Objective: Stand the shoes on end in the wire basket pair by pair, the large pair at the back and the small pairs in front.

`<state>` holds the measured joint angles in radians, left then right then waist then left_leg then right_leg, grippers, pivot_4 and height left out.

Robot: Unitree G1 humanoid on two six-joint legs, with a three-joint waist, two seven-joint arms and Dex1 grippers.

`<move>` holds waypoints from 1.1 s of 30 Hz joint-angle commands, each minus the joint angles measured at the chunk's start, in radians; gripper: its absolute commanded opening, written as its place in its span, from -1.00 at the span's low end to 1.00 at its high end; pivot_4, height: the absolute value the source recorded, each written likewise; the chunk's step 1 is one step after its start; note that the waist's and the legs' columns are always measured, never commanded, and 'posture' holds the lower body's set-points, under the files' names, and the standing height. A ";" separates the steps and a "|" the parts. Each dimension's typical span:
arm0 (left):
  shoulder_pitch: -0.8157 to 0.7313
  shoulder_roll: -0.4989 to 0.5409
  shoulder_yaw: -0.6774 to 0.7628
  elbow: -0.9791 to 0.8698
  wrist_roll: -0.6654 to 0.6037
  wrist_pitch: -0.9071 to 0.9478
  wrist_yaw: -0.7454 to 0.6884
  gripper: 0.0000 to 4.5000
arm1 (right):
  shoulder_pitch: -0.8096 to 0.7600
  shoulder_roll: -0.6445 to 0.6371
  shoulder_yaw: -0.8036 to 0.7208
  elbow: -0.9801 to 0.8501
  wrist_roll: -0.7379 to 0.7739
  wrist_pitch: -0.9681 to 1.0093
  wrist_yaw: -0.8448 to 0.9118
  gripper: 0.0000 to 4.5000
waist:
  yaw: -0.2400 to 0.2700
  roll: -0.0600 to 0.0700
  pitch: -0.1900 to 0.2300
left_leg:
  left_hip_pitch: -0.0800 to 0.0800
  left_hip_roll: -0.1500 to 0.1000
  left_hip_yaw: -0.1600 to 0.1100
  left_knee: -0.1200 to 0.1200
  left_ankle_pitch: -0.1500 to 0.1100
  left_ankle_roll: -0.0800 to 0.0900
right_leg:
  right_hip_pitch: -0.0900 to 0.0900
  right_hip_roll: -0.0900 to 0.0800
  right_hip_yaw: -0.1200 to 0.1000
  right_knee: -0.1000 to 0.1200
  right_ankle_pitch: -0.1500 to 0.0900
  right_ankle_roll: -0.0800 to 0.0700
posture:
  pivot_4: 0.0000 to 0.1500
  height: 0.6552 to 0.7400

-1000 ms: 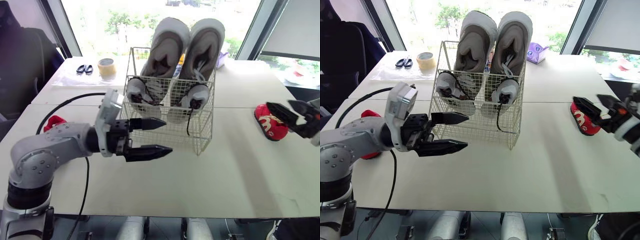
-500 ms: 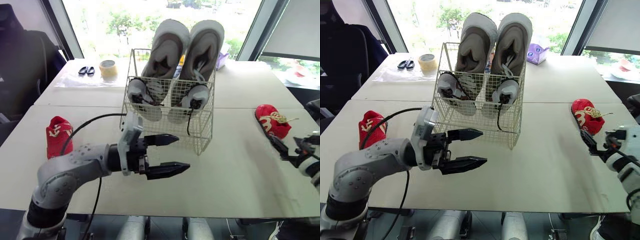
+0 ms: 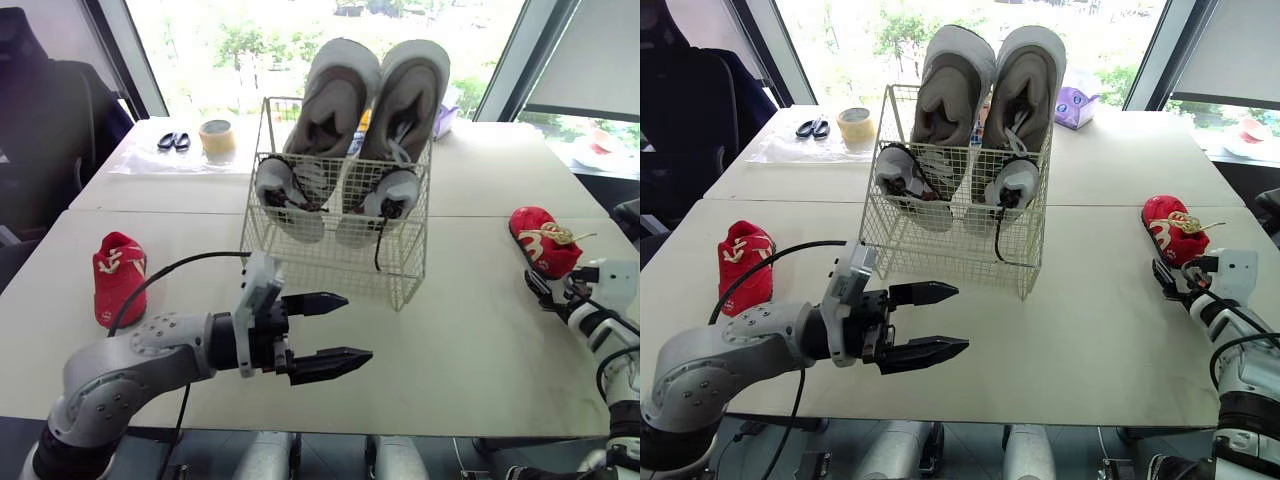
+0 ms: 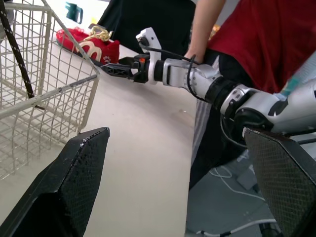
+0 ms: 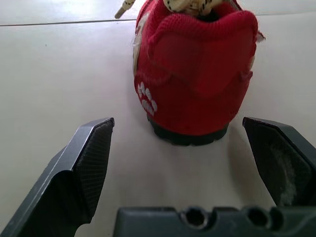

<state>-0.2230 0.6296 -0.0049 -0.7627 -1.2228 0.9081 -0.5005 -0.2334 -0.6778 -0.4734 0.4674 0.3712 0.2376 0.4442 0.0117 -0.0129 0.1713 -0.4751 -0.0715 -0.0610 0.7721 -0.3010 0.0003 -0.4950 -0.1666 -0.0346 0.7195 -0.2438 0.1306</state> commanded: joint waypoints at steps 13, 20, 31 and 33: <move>0.050 0.100 0.031 -0.054 -0.039 -0.027 -0.036 0.99 | -0.333 -0.004 0.043 0.510 -0.095 -0.315 0.006 1.00 | -0.024 0.000 0.000 | -0.001 0.000 0.000 0.000 0.000 0.000 | -0.001 0.000 0.000 0.001 0.000 0.000 | 1.00 -0.97; 0.071 0.144 0.051 -0.056 -0.033 -0.038 -0.059 1.00 | -0.410 0.002 0.063 0.646 -0.116 -0.391 0.006 0.21 | -0.026 0.000 0.000 | -0.002 0.000 0.000 0.001 0.000 0.000 | -0.001 0.000 0.000 0.001 0.000 0.000 | 1.00 -0.97; -0.120 0.414 0.417 0.281 -0.358 -0.005 -0.054 1.00 | -0.475 -0.104 -0.006 0.398 -0.046 -0.422 -0.006 -0.10 | -0.027 0.006 0.003 | -0.003 0.000 -0.001 0.003 0.000 0.000 | -0.004 0.000 0.000 0.005 0.000 0.000 | 1.00 -0.97; -0.242 0.472 0.446 0.446 -0.378 0.013 -0.092 1.00 | -0.566 -0.159 -0.008 0.284 -0.025 -0.393 0.003 -0.10 | -0.030 0.016 0.009 | -0.005 -0.001 0.000 0.004 0.000 0.001 | -0.006 0.000 0.002 0.007 -0.001 0.002 | 1.00 -0.97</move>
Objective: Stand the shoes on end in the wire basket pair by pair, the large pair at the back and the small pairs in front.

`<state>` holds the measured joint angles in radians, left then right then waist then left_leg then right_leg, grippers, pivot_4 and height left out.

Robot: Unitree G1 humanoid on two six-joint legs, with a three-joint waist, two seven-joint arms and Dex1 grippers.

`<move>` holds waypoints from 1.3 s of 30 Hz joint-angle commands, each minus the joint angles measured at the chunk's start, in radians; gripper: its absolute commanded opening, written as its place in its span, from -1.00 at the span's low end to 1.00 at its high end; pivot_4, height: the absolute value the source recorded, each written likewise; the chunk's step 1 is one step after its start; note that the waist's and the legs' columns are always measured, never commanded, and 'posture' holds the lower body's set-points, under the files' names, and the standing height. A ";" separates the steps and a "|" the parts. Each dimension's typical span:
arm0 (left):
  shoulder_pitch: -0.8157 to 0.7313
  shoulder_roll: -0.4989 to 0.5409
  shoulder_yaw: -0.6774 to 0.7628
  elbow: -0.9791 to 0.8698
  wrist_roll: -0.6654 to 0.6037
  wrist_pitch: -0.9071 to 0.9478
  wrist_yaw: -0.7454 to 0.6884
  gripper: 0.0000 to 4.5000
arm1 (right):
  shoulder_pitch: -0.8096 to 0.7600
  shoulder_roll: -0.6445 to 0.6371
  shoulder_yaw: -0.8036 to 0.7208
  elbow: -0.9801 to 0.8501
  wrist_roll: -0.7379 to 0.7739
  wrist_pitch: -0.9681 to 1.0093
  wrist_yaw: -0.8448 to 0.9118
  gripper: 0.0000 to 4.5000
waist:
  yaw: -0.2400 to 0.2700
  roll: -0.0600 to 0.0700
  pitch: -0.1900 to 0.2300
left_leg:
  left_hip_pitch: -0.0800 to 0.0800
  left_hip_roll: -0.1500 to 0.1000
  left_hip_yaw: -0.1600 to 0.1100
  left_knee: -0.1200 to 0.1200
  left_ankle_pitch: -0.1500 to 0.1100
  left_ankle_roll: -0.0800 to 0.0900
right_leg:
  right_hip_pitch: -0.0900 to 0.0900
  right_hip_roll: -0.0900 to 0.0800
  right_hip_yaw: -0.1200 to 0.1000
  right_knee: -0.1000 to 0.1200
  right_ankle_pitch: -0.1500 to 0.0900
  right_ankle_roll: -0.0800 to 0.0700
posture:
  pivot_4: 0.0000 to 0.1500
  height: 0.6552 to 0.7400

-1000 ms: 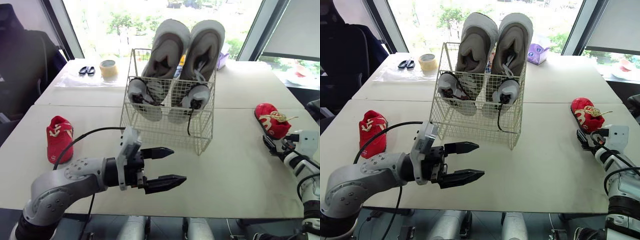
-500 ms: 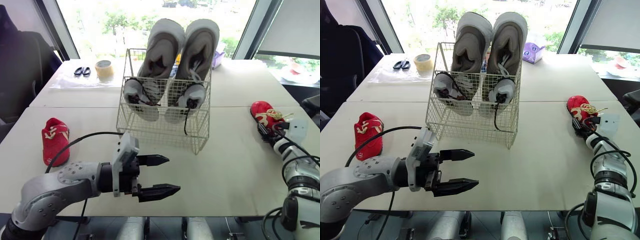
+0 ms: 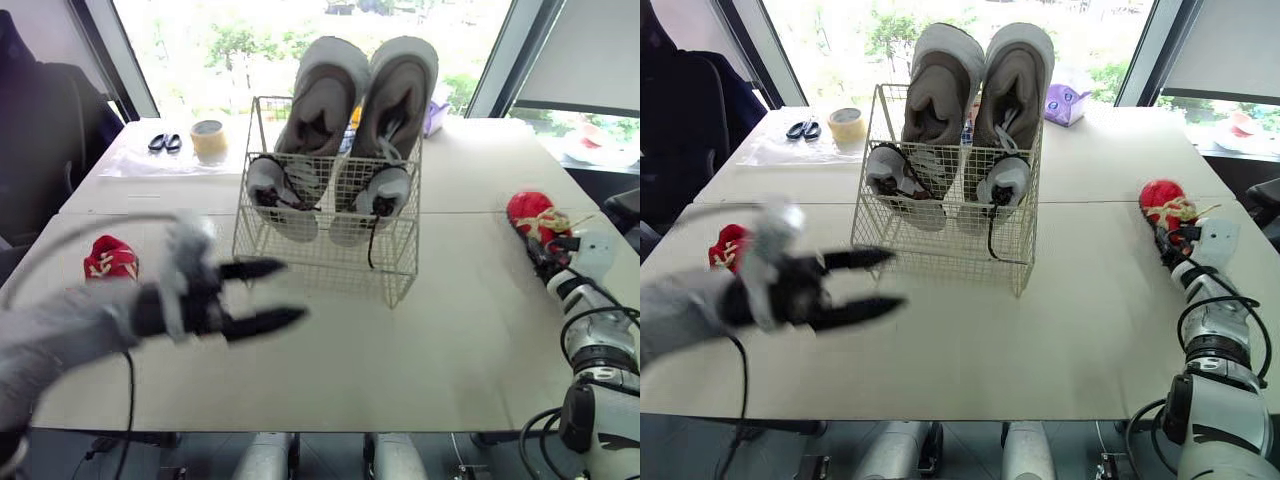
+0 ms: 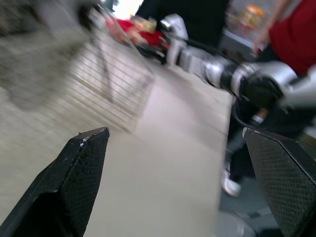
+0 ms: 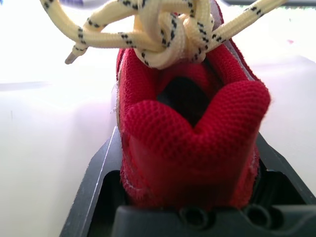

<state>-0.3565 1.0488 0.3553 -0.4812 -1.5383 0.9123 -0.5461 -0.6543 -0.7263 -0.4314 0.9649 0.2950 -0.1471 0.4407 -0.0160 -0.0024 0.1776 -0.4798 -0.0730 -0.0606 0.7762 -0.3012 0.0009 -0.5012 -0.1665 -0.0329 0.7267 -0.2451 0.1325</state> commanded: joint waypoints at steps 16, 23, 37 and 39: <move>-0.972 -0.212 -0.226 0.885 0.393 0.074 -0.471 1.00 | -0.491 -0.069 0.288 -0.917 0.194 0.328 0.413 -0.10 | -0.006 -0.008 0.001 | 0.000 -0.001 -0.001 -0.002 -0.003 0.005 | -0.004 0.000 -0.001 0.007 -0.006 0.005 | 1.00 -0.97; -1.091 -0.266 -0.281 0.986 0.544 0.103 -0.634 1.00 | -0.467 -0.047 0.345 -1.062 0.183 0.357 0.467 -0.10 | -0.004 -0.009 0.001 | 0.001 -0.001 -0.001 -0.004 -0.002 0.003 | -0.004 0.000 0.000 0.007 -0.006 0.006 | 1.00 -0.97; -1.198 -0.312 -0.299 1.104 0.724 0.133 -0.843 1.00 | -0.436 -0.027 0.412 -1.096 0.083 0.291 0.531 -0.10 | -0.010 -0.010 0.001 | 0.001 -0.001 -0.001 -0.005 -0.002 0.003 | -0.005 0.000 0.000 0.008 -0.006 0.006 | 1.00 -0.97; -1.188 -0.309 -0.312 1.096 0.750 0.132 -0.868 1.00 | -0.436 -0.017 0.410 -1.100 0.081 0.284 0.527 -0.10 | -0.011 -0.010 0.001 | 0.001 -0.001 -0.001 -0.005 -0.002 0.003 | -0.005 0.000 0.000 0.008 -0.006 0.006 | 1.00 -0.97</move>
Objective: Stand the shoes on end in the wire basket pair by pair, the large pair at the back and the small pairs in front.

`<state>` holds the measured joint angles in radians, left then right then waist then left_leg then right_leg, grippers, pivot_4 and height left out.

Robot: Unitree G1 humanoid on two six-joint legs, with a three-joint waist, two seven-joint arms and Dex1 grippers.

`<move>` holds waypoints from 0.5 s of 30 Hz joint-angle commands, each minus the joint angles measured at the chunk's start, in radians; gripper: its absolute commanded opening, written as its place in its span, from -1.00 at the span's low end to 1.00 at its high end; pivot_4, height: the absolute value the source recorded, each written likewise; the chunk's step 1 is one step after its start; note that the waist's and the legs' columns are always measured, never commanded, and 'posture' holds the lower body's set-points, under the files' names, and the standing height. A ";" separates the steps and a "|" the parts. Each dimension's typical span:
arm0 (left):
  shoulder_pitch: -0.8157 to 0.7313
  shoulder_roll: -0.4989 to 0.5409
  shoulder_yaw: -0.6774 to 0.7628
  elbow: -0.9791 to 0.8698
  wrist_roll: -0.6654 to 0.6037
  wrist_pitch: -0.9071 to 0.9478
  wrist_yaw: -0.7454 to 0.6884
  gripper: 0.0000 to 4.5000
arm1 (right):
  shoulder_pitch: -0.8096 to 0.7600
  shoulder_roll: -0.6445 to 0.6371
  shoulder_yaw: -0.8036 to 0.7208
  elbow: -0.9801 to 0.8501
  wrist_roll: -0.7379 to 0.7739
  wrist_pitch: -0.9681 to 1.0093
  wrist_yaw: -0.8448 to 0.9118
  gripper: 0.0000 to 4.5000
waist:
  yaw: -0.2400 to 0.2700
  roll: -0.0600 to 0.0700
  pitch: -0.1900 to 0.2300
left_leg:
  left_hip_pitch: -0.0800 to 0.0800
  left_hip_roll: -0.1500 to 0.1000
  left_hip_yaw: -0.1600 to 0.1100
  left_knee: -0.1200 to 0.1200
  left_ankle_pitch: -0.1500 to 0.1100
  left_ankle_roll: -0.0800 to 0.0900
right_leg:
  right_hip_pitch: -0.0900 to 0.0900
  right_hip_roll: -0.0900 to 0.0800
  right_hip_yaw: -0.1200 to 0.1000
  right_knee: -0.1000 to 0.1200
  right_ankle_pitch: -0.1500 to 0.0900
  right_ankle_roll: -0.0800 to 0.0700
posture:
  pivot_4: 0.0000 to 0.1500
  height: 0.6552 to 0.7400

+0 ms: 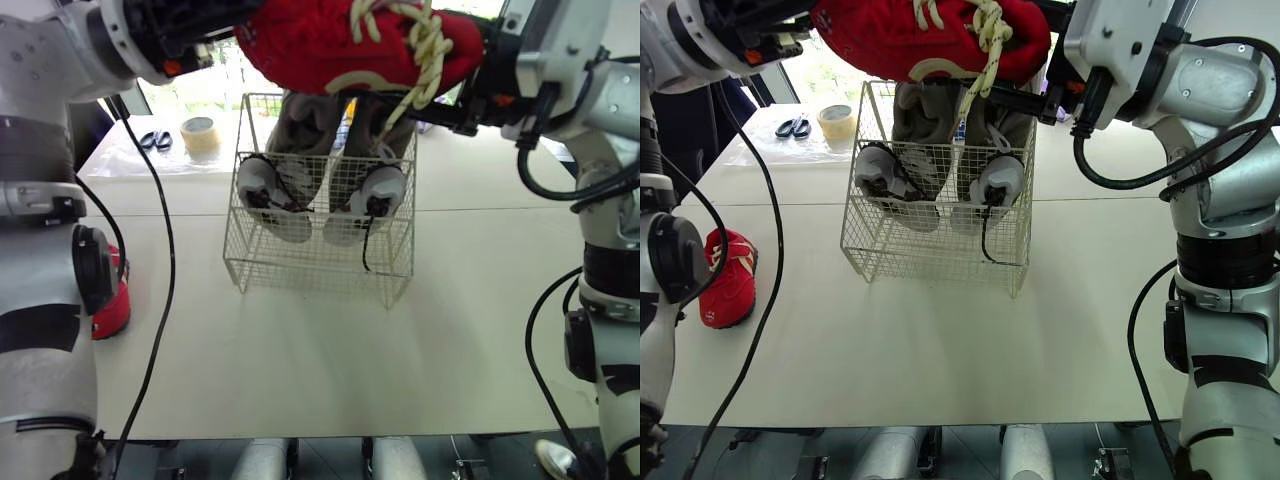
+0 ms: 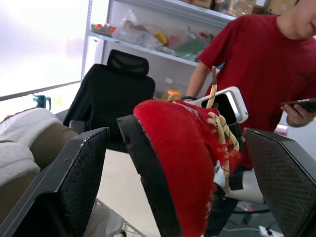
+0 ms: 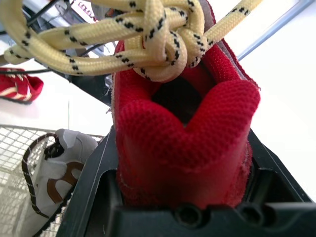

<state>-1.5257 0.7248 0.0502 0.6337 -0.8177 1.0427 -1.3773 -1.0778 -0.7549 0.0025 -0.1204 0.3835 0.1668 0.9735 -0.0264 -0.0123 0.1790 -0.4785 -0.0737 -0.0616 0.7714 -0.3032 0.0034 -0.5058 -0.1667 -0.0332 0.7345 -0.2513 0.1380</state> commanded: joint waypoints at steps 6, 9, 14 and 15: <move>-0.014 0.021 -0.022 -0.002 0.082 -0.006 -0.099 0.43 | -0.018 0.031 -0.020 -0.019 -0.038 -0.062 -0.008 -0.10 | -0.008 0.000 0.000 | 0.000 0.000 0.000 0.000 0.000 0.000 | 0.000 0.000 0.000 0.000 0.000 0.000 | 1.00 -0.97; -0.021 0.019 -0.012 0.031 0.105 -0.017 -0.112 -0.29 | -0.007 0.033 -0.010 -0.035 -0.048 -0.067 -0.001 -0.10 | -0.015 0.000 0.000 | 0.000 0.000 0.000 0.000 0.000 0.000 | 0.000 0.000 0.000 0.000 0.000 0.000 | 1.00 -0.97; -0.016 0.011 0.030 0.058 0.117 -0.018 -0.082 -0.88 | 0.014 0.024 -0.021 -0.046 -0.038 -0.034 -0.004 0.33 | -0.017 0.000 0.000 | 0.000 0.000 0.000 0.000 0.000 0.000 | 0.000 0.000 0.000 0.000 0.000 0.000 | 1.00 -0.97; -0.013 0.011 0.050 0.061 0.110 -0.014 -0.067 -0.88 | 0.027 0.017 -0.029 -0.050 -0.023 -0.007 -0.003 0.48 | -0.017 0.000 0.000 | 0.000 0.000 0.000 0.000 0.000 0.000 | 0.000 0.000 0.000 0.000 0.000 0.000 | 1.00 -0.97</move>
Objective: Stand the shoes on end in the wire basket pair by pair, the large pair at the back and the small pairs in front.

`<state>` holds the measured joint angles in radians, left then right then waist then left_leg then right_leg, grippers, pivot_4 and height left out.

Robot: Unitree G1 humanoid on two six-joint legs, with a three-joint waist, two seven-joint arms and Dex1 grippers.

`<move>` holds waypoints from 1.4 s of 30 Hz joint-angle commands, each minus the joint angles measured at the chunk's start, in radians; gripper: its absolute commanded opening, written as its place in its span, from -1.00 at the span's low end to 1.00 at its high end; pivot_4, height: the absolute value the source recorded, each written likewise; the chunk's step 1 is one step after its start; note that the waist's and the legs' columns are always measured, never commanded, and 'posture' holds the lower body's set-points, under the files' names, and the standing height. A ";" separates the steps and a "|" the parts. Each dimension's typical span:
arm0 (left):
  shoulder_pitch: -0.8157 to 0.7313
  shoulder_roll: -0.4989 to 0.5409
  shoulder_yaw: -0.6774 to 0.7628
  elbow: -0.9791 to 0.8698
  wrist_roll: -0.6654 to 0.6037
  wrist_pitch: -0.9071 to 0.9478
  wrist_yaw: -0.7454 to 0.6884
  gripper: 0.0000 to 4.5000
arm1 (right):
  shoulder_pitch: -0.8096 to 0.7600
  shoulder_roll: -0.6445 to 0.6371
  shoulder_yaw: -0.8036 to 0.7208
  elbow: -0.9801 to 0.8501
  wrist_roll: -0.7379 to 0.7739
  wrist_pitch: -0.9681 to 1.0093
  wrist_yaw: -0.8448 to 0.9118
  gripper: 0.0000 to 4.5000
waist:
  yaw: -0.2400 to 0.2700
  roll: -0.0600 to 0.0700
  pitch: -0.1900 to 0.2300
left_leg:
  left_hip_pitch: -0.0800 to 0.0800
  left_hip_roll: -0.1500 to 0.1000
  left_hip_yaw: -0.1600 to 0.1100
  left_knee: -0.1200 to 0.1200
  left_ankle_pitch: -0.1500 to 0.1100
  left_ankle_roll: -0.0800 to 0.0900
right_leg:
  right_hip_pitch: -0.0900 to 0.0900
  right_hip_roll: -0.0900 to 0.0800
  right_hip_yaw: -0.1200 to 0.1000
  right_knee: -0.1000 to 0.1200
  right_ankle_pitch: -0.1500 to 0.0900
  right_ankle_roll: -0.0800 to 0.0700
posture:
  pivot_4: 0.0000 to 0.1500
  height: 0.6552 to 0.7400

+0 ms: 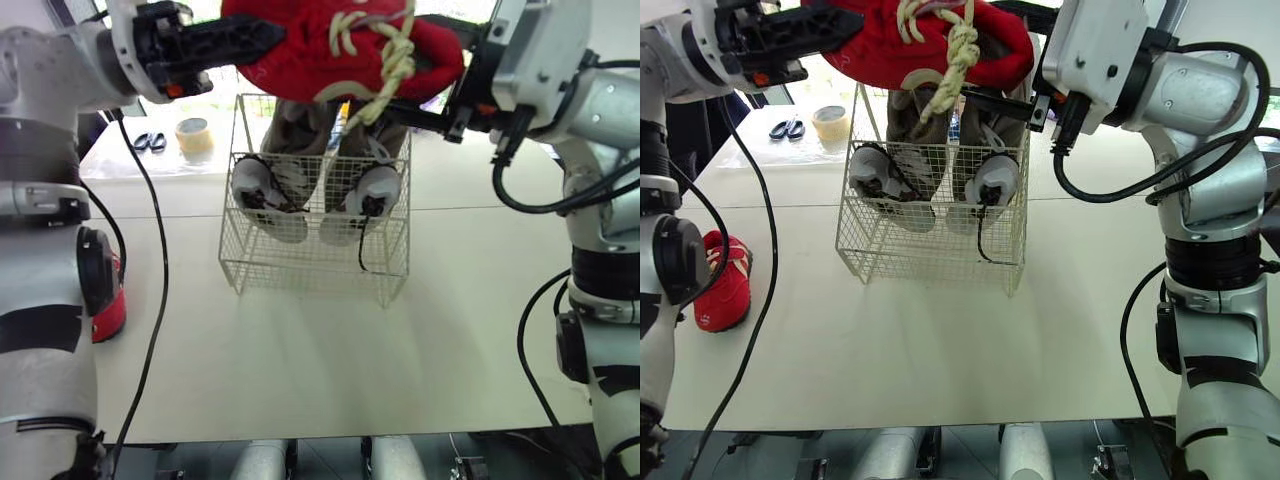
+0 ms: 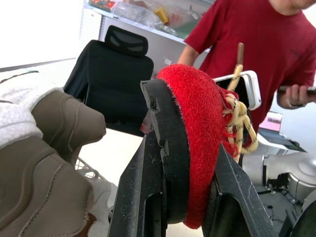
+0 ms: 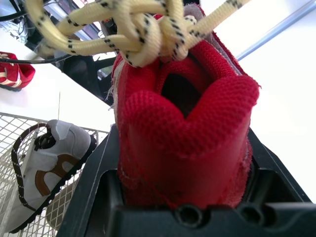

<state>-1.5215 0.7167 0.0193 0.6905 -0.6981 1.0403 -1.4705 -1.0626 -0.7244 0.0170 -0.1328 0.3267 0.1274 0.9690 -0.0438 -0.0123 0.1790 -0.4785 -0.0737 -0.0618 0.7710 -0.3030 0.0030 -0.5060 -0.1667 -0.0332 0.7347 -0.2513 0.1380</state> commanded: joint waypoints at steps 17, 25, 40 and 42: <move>0.268 -0.442 0.635 -0.554 -0.487 -0.079 0.880 -0.88 | 0.226 0.751 -0.288 -0.251 0.915 0.377 -0.881 0.97 | 0.002 -0.002 -0.001 | -0.001 0.000 -0.003 -0.001 0.006 -0.011 | -0.004 0.000 0.002 0.004 0.003 -0.003 | 1.00 -0.97; 0.361 -0.554 0.561 -0.655 -0.616 -0.124 1.026 -0.88 | 0.129 0.784 -0.195 -0.195 0.798 0.293 -0.830 0.97 | 0.003 -0.002 -0.002 | 0.000 0.000 -0.002 0.000 0.006 -0.010 | -0.003 0.001 0.001 0.005 0.003 -0.003 | 1.00 -0.97; 0.444 -0.587 0.437 -0.706 -0.712 -0.170 1.101 -0.88 | 0.070 0.749 -0.139 -0.184 0.662 0.255 -0.801 0.97 | 0.000 -0.002 -0.002 | 0.000 0.000 -0.003 0.000 0.006 -0.010 | -0.003 0.002 0.001 0.005 0.003 -0.003 | 1.00 -0.97; 0.442 -0.572 0.436 -0.689 -0.719 -0.176 1.094 -0.88 | 0.062 0.748 -0.143 -0.182 0.652 0.251 -0.802 0.97 | 0.000 -0.002 -0.002 | 0.000 0.000 -0.003 0.000 0.006 -0.009 | -0.003 0.002 0.001 0.005 0.003 -0.003 | 1.00 -0.97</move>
<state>-1.0619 0.1264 0.4529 0.0075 -1.3882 0.8858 -0.3656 -0.9670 0.0253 -0.1251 -0.2989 0.9863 0.3964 0.1634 -0.0438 -0.0145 0.1772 -0.4783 -0.0736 -0.0643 0.7707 -0.2973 -0.0064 -0.5086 -0.1648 -0.0319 0.7396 -0.2487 0.1347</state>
